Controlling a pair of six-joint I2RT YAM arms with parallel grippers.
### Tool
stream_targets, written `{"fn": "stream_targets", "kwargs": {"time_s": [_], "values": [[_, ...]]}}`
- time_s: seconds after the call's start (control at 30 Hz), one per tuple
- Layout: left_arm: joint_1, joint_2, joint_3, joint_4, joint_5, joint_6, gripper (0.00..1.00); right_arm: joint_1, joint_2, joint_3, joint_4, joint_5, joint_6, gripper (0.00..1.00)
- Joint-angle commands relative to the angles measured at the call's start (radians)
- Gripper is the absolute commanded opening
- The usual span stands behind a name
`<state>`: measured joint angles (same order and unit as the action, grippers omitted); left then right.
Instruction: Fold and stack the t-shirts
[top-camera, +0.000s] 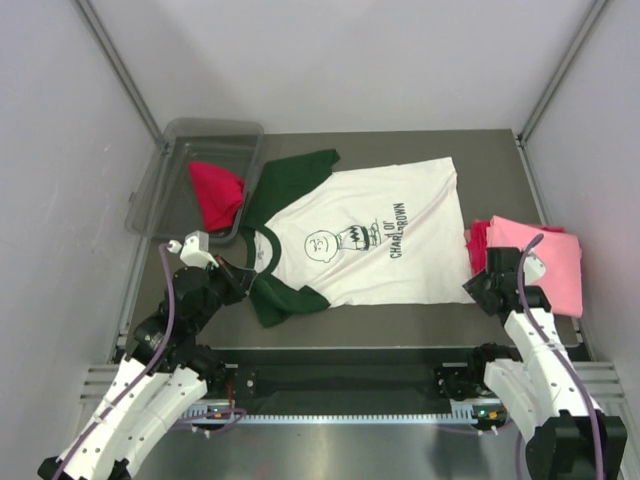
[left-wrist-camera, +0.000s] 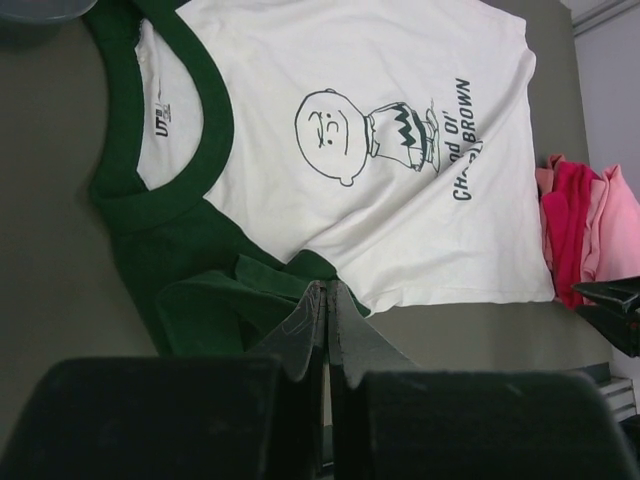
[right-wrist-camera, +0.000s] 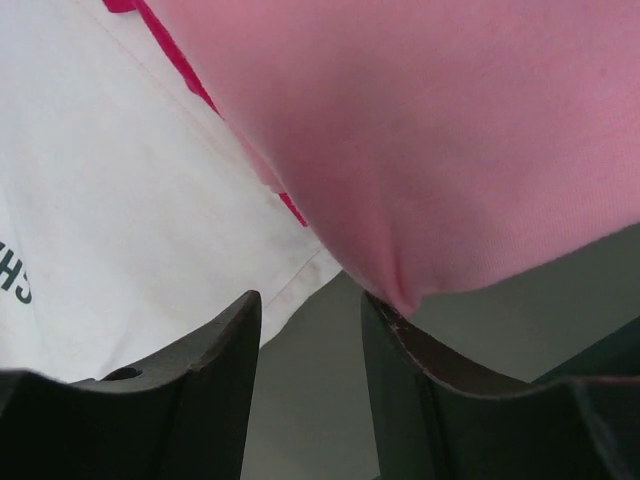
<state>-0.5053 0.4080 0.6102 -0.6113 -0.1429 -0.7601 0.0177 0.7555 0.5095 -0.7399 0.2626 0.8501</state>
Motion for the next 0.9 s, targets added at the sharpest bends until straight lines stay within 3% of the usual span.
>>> {"fn": "stream_targets", "kwargs": {"time_s": [0.0,0.23,0.53,0.6,0.67,0.87], "values": [[-0.004,-0.009,-0.012,0.085,-0.009,0.018,0.0,0.011,0.031,-0.044,0.043,0.0,0.064,0.44],[-0.002,-0.034,0.022,0.035,-0.072,0.031,0.0,0.016,0.154,-0.111,0.226,-0.039,0.132,0.35],[-0.004,-0.044,0.029,0.01,-0.129,0.024,0.0,0.024,0.228,-0.127,0.272,0.079,0.188,0.33],[-0.004,-0.04,0.031,0.008,-0.129,0.021,0.0,0.024,0.237,-0.134,0.278,0.089,0.195,0.25],[-0.002,-0.038,0.028,0.012,-0.13,0.018,0.0,0.025,0.251,-0.138,0.283,0.092,0.199,0.0],[-0.004,-0.015,0.048,0.019,-0.124,0.031,0.0,0.053,0.214,-0.088,0.191,0.089,0.188,0.0]]}}
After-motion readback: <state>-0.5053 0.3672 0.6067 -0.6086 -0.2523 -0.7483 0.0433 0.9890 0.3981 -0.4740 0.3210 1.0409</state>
